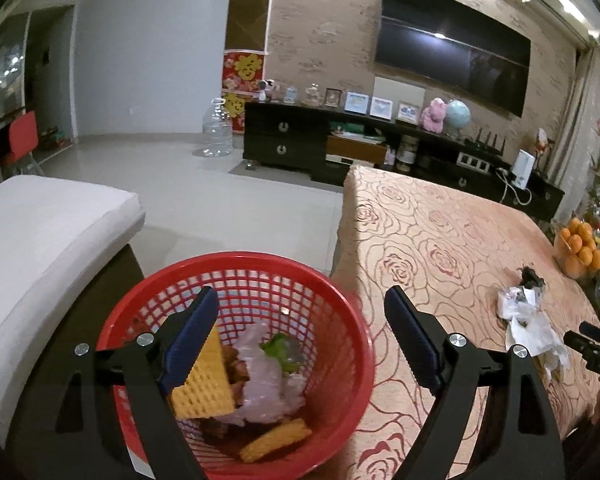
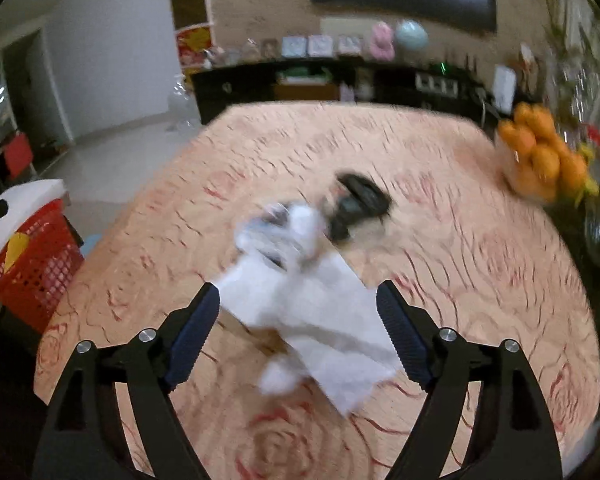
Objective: Collect trash
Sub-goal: 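Move the right tool back to the white tissue on the table, then close the right tool on the white tissue while the left tool grasps another tissue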
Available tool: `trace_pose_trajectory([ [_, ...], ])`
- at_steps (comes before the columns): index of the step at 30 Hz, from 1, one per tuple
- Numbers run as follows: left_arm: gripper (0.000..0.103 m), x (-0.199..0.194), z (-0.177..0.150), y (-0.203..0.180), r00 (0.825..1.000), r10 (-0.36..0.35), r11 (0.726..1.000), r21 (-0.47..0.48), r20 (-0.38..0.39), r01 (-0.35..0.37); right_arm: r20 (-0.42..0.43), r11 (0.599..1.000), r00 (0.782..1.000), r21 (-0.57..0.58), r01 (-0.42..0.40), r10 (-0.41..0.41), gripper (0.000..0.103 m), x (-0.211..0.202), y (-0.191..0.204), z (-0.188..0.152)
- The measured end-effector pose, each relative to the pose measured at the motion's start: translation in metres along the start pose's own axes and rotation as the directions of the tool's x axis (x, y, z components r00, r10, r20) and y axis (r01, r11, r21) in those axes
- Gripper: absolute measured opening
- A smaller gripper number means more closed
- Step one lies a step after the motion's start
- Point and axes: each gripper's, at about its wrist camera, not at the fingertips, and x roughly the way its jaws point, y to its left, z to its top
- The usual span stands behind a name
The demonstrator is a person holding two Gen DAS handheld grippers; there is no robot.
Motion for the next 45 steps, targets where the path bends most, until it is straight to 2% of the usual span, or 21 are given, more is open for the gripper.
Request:
trace_pose_trajectory([
  [2, 0.082, 0.001, -0.001, -0.005, 1.0, -0.008, 1.0, 0.004, 0.0, 0.008, -0.017, 1.0, 1.0, 0.018, 0.012, -0.012, 0.078, 0.005, -0.01, -0.006],
  [7, 0.082, 0.003, -0.003, -0.018, 1.0, -0.025, 0.999, 0.025, -0.004, 0.025, -0.107, 0.999, 0.994, -0.041, 0.024, -0.028, 0.078, 0.031, -0.005, -0.026],
  [11, 0.082, 0.003, -0.004, -0.023, 1.0, -0.026, 0.999, 0.04, -0.007, 0.026, -0.094, 0.991, 0.993, -0.119, 0.064, -0.076, 0.078, 0.044, 0.005, -0.032],
  [13, 0.082, 0.004, -0.005, -0.024, 1.0, -0.025, 0.999, 0.041, -0.008, 0.025, -0.09, 0.991, 0.993, -0.111, 0.07, -0.08, 0.071, 0.046, 0.003, -0.029],
  [15, 0.082, 0.004, -0.005, -0.023, 1.0, -0.025, 0.999, 0.038, -0.009, 0.025, -0.104, 0.996, 0.993, -0.085, 0.041, -0.05, 0.052, 0.047, -0.003, -0.028],
  [18, 0.082, 0.005, -0.005, -0.022, 1.0, -0.025, 0.999, 0.029, -0.011, 0.025, -0.106, 0.998, 0.994, -0.065, 0.024, -0.031, 0.037, 0.045, -0.007, -0.026],
  [20, 0.082, 0.005, -0.005, -0.024, 1.0, -0.029, 0.999, 0.027, -0.012, 0.029, -0.102, 0.999, 0.995, -0.05, 0.01, -0.015, 0.032, 0.041, -0.008, -0.025],
  [23, 0.082, 0.006, -0.006, -0.028, 0.999, -0.031, 0.999, 0.038, -0.014, 0.032, -0.065, 1.0, 0.998, -0.014, -0.024, 0.023, 0.031, 0.031, -0.012, -0.022],
  [28, 0.082, 0.009, -0.01, -0.041, 0.999, -0.041, 0.997, 0.072, -0.024, 0.042, 0.01, 0.986, 0.986, 0.004, -0.168, 0.167, 0.031, 0.009, -0.004, -0.016],
  [32, 0.082, 0.013, -0.016, -0.057, 0.998, -0.05, 0.991, 0.12, -0.035, 0.054, 0.022, 0.97, 0.97, -0.034, -0.242, 0.243, 0.031, 0.002, 0.01, -0.014],
  [35, 0.082, 0.018, -0.022, -0.072, 0.997, -0.054, 0.984, 0.165, -0.055, 0.063, 0.003, 0.966, 0.968, -0.077, -0.248, 0.249, 0.031, 0.004, 0.023, -0.015],
  [41, 0.082, 0.027, -0.04, -0.106, 0.993, -0.067, 0.955, 0.282, -0.101, 0.093, -0.104, 0.964, 0.973, -0.154, -0.219, 0.205, 0.034, 0.024, 0.045, -0.027],
  [43, 0.082, 0.029, -0.045, -0.115, 0.991, -0.075, 0.945, 0.308, -0.115, 0.107, -0.127, 0.963, 0.971, -0.158, -0.219, 0.2, 0.045, 0.026, 0.047, -0.029],
  [45, 0.082, 0.031, -0.047, -0.119, 0.989, -0.082, 0.939, 0.324, -0.122, 0.118, -0.122, 0.966, 0.972, -0.139, -0.217, 0.201, 0.071, 0.021, 0.045, -0.03],
])
